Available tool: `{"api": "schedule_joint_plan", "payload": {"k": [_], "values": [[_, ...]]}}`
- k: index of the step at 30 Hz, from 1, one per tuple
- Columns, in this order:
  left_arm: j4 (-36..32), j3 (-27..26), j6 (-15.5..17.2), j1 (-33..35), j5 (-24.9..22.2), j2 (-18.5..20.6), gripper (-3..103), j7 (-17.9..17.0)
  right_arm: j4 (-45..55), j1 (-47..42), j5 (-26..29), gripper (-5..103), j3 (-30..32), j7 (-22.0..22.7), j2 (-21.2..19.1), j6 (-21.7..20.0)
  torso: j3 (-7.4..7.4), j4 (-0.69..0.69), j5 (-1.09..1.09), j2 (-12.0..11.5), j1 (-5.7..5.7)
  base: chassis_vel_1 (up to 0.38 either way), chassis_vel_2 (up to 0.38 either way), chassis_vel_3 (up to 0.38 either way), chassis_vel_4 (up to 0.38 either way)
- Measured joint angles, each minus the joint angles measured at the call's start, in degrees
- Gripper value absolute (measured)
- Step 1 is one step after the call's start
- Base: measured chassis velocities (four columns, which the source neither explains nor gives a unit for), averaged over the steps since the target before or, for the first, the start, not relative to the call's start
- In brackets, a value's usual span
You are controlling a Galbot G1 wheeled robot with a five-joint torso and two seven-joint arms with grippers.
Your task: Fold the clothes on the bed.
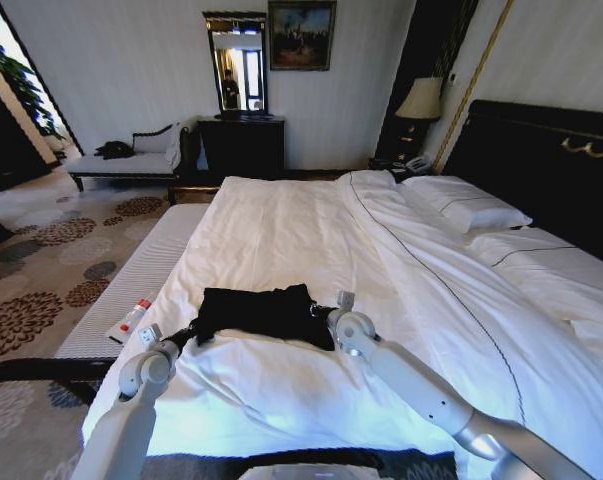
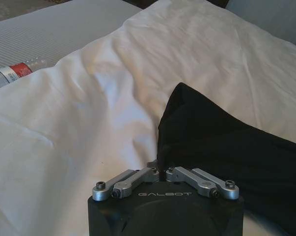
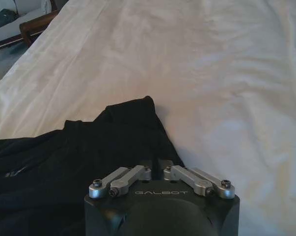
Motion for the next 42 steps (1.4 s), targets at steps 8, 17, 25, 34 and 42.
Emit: {"api": "schedule_joint_plan", "payload": {"k": [8, 17, 25, 34, 42], "values": [[-0.59, -0.01, -0.04, -0.42, -0.38, 0.45, 1, -0.05, 2.76, -1.76, -2.30, 0, 1.55, -2.34, -0.97, 1.07, 0.00, 0.01, 0.00, 0.00, 0.00, 0.000, 0.000, 0.000, 0.000], [-2.96, -0.64, -0.74, -2.79, -3.59, 2.35, 1, -1.05, 9.77, -8.03, -8.14, 0, 8.16, -5.63, -3.09, 4.62, 0.00, -0.01, 0.00, 0.00, -0.01, 0.000, 0.000, 0.000, 0.000], [-5.75, -0.94, -1.24, -6.46, -8.36, 4.89, 1, -2.36, 16.54, -14.49, -10.28, 0, 13.72, -9.03, -5.37, 8.67, 0.00, -0.01, 0.01, 0.01, 0.00, 0.000, 0.000, 0.000, 0.000], [-8.97, -0.43, -2.82, -11.38, -15.15, 7.65, 1, -3.69, 22.15, -16.95, -8.77, 0, 19.79, -14.65, -6.02, 15.28, 0.00, 0.00, 0.00, 0.00, 0.00, 0.000, 0.000, 0.000, 0.000], [-12.90, -2.68, -4.04, -14.20, -22.12, 11.06, 1, -5.30, 28.57, -19.03, -4.21, 0, 26.85, -17.56, -7.52, 17.32, 0.00, 0.01, 0.00, 0.00, 0.00, 0.000, 0.000, 0.000, 0.000]]}}
